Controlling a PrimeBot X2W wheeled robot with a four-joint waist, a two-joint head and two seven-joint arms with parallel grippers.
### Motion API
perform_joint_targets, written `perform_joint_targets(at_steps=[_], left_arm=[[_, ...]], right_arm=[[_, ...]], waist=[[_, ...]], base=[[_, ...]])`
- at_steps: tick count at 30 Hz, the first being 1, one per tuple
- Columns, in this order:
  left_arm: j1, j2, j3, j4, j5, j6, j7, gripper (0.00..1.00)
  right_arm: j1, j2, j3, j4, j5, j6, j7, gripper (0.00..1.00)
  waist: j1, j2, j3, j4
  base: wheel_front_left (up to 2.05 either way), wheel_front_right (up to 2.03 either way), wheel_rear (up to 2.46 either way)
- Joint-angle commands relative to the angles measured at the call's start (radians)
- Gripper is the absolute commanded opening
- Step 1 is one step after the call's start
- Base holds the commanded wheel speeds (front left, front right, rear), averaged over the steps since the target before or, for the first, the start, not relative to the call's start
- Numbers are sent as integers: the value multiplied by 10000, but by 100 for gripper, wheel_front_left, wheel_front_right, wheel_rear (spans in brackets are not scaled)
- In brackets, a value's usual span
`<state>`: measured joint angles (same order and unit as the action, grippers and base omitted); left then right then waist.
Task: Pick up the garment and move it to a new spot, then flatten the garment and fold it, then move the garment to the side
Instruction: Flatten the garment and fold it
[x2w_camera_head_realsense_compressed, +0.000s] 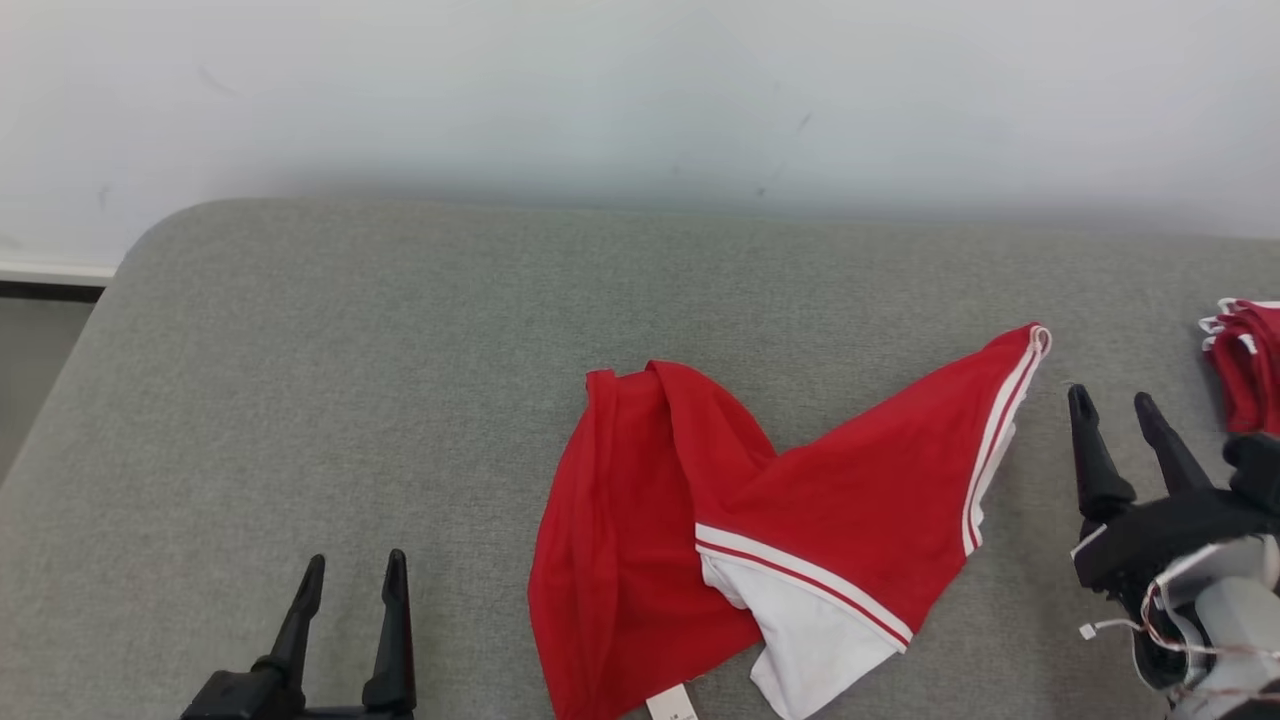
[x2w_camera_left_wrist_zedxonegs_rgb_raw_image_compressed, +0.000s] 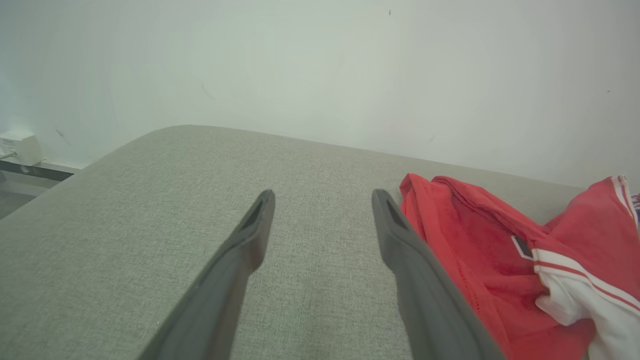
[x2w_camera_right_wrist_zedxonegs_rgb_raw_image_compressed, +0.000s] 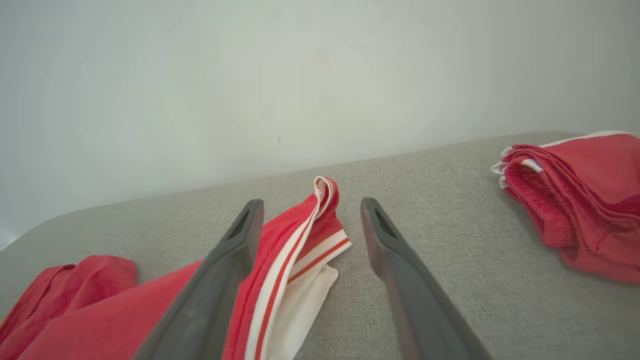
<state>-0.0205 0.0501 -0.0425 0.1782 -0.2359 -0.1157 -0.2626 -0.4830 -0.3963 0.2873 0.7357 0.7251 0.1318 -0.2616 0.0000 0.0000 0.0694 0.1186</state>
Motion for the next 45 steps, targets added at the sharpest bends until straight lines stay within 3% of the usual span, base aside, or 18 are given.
perform_joint_targets(at_steps=[1, 12, 19, 29, 37, 45], left_arm=[[107, 3, 63, -51, 76, -61, -30, 100], [183, 3, 208, -118, 160, -65, -30, 100], [245, 5, 285, -154, 209, -86, -30, 100], [318, 5, 306, -211, 274, -103, -30, 100], [249, 5, 123, -243, 174, 5, -30, 100], [301, 6, 4, -266, 89, 73, -30, 100]], right_arm=[[548, -6, -318, -515, -251, -27, -35, 100], [3917, 1061, -2383, -5055, -1994, -27, -21, 100], [5485, 1684, -2605, -6514, -2631, -27, -21, 100], [5901, 1918, -2158, -6637, -2834, -27, -22, 100], [5359, 1517, -512, -5750, -2991, -27, -23, 100], [4497, 1509, 1451, -4171, -3655, -27, 272, 100]], waist=[[0, 0, -135, -213], [0, 0, -370, -686], [0, 0, -397, -732], [0, 0, -334, -728], [0, 0, -234, -379], [0, 0, -135, -88]], base=[[0, 0, 0], [0, 0, 0], [0, 0, 0], [0, 0, 0], [0, 0, 0], [0, 0, 0]])
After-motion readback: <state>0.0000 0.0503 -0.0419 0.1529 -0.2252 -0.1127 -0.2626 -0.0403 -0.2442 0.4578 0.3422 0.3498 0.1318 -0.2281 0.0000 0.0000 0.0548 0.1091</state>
